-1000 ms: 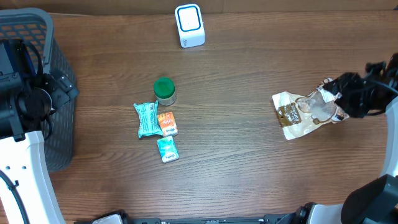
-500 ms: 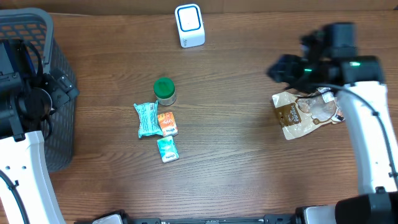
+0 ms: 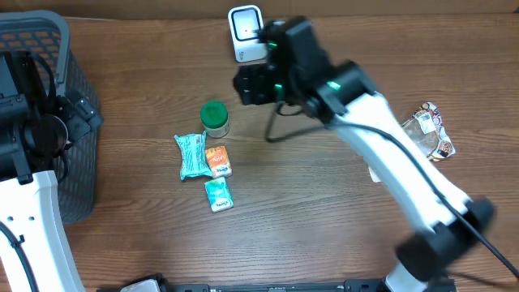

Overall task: Scan the item barcode
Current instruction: 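Move the right gripper over the green-lidded jar and grasp it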

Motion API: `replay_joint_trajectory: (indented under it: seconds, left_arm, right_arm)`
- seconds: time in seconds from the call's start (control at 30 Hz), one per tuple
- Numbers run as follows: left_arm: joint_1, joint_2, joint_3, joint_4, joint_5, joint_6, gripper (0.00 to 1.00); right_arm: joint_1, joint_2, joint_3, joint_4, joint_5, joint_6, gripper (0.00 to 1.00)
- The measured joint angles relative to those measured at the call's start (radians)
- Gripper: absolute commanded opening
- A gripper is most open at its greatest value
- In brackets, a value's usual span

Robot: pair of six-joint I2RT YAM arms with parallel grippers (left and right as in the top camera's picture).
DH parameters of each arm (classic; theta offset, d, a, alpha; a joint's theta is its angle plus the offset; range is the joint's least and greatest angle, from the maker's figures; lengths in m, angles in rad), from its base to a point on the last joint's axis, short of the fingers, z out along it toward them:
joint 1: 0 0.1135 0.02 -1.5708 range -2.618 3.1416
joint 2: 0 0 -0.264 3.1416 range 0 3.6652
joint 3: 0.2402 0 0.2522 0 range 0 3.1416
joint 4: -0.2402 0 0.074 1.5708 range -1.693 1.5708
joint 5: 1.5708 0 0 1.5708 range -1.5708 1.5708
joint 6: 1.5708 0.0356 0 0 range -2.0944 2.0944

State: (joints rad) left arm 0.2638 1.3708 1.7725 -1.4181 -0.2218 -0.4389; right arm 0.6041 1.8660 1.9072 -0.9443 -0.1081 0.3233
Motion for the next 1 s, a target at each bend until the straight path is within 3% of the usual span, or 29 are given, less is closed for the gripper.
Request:
replay_joint_trajectory:
  seconds: [0.23, 0.47, 0.7, 1.0]
  left_arm:
    - [0.000, 0.000, 0.000, 0.000, 0.000, 0.000, 1.00]
    - [0.000, 0.000, 0.000, 0.000, 0.000, 0.000, 1.00]
    - [0.000, 0.000, 0.000, 0.000, 0.000, 0.000, 0.99]
    - [0.000, 0.000, 0.000, 0.000, 0.000, 0.000, 0.99]
  right_arm:
    - [0.034, 0.217, 0.103, 0.011, 0.019, -0.049, 0.79]
    - [0.080, 0.341, 0.103, 0.094, 0.022, -0.180, 0.87]
    - [0.127, 0.428, 0.103, 0.125, 0.037, -0.315, 0.97]
    - [0.165, 0.451, 0.103, 0.175, 0.135, -0.371, 0.97]
